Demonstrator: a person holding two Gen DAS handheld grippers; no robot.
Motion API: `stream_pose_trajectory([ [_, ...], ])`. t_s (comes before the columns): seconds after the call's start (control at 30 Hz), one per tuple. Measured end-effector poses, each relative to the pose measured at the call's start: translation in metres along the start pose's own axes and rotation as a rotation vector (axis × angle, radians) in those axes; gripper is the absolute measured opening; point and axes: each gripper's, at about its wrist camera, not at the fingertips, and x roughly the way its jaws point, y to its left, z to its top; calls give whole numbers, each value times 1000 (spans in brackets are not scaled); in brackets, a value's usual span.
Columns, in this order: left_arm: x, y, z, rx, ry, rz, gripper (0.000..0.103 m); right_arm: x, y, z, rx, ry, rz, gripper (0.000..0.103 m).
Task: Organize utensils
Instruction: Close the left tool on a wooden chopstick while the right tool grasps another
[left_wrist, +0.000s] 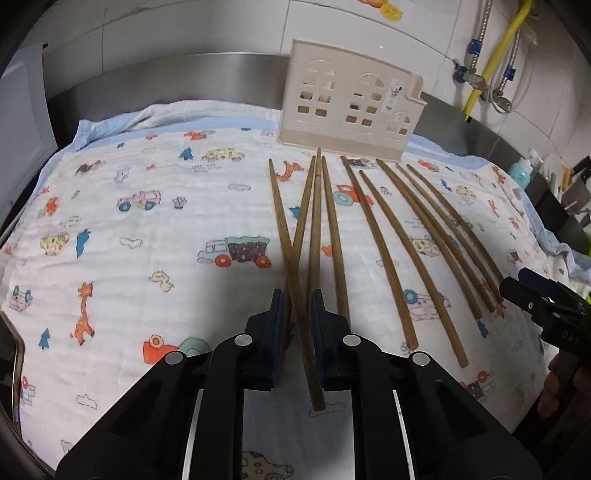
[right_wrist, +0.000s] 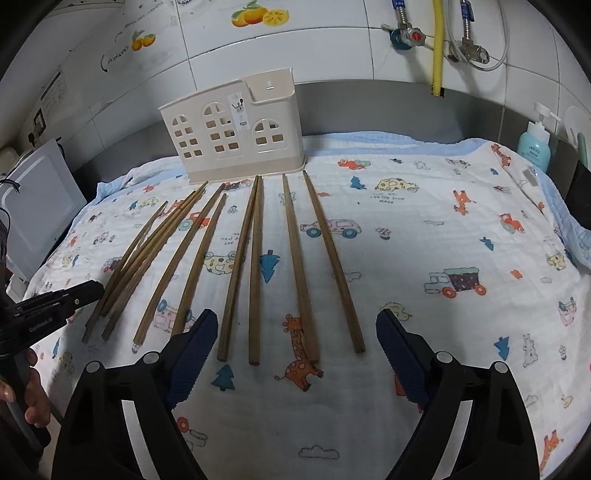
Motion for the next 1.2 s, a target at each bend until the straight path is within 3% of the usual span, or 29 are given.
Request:
stream_pose_trajectory([
  [0.07,2,-1,1,9,3,9,14,2,0,0,3,6,7,80],
  [0.83,8,21,10,9,44,1,6,12,-12,3,31,26,7,79],
  [1.0,17,24,7,15,63,5,6,15,-19,3,33,33,-7,73],
  [1.2,19,22,7,29,58,12,8,18,-33,8,66,42,-22,53],
])
